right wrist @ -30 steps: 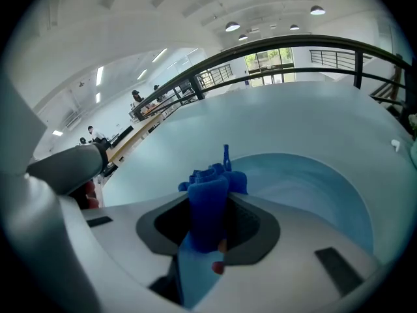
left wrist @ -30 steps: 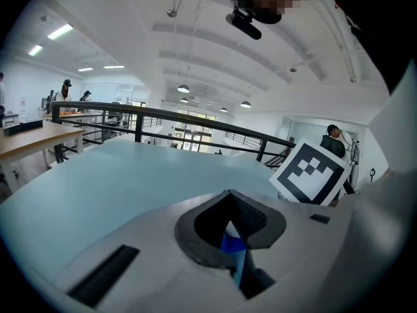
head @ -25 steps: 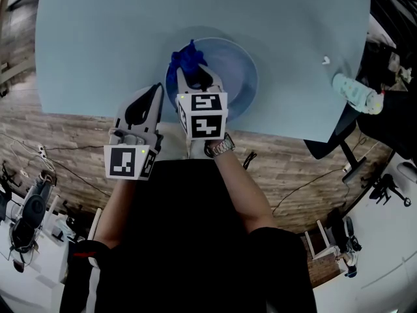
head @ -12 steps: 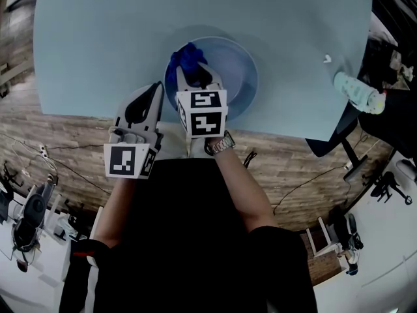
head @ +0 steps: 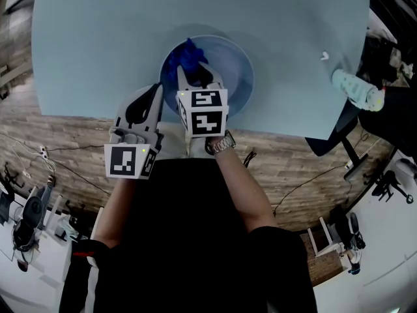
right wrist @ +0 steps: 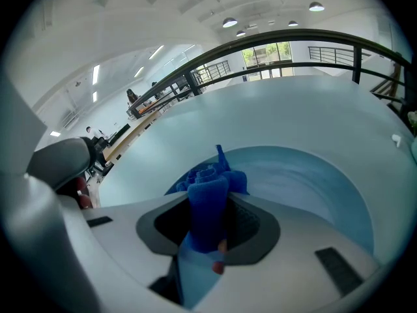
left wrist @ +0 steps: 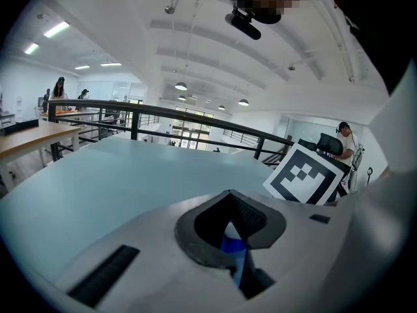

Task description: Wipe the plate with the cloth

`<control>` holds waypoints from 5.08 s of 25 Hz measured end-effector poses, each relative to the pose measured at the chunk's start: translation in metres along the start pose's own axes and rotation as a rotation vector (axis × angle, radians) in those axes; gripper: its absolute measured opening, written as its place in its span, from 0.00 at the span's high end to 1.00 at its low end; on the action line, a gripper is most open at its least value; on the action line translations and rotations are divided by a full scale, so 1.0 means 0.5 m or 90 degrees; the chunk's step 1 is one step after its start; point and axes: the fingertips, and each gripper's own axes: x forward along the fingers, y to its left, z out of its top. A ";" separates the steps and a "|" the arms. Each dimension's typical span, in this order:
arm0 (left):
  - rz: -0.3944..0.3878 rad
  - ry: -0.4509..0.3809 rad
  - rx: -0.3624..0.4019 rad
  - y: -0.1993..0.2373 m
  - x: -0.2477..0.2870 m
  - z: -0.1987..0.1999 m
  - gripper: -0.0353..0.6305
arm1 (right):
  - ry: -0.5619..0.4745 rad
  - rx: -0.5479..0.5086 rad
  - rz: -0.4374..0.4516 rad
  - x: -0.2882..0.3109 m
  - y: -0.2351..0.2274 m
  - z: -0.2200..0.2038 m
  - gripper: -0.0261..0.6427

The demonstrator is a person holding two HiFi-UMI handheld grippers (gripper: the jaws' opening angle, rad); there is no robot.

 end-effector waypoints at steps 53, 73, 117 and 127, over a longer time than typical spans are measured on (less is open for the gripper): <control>-0.035 -0.013 0.024 -0.093 -0.014 -0.012 0.95 | 0.024 0.072 -0.176 -0.122 -0.214 -0.073 0.78; -0.021 -0.028 0.019 -0.085 -0.059 -0.025 0.95 | -0.021 0.032 -0.145 -0.165 -0.132 -0.042 0.78; 0.085 -0.032 -0.029 0.041 -0.109 -0.039 0.95 | 0.090 -0.074 -0.016 -0.011 0.065 -0.079 0.78; 0.069 -0.029 -0.020 0.012 -0.095 -0.038 0.95 | 0.086 -0.066 -0.024 -0.024 0.036 -0.083 0.78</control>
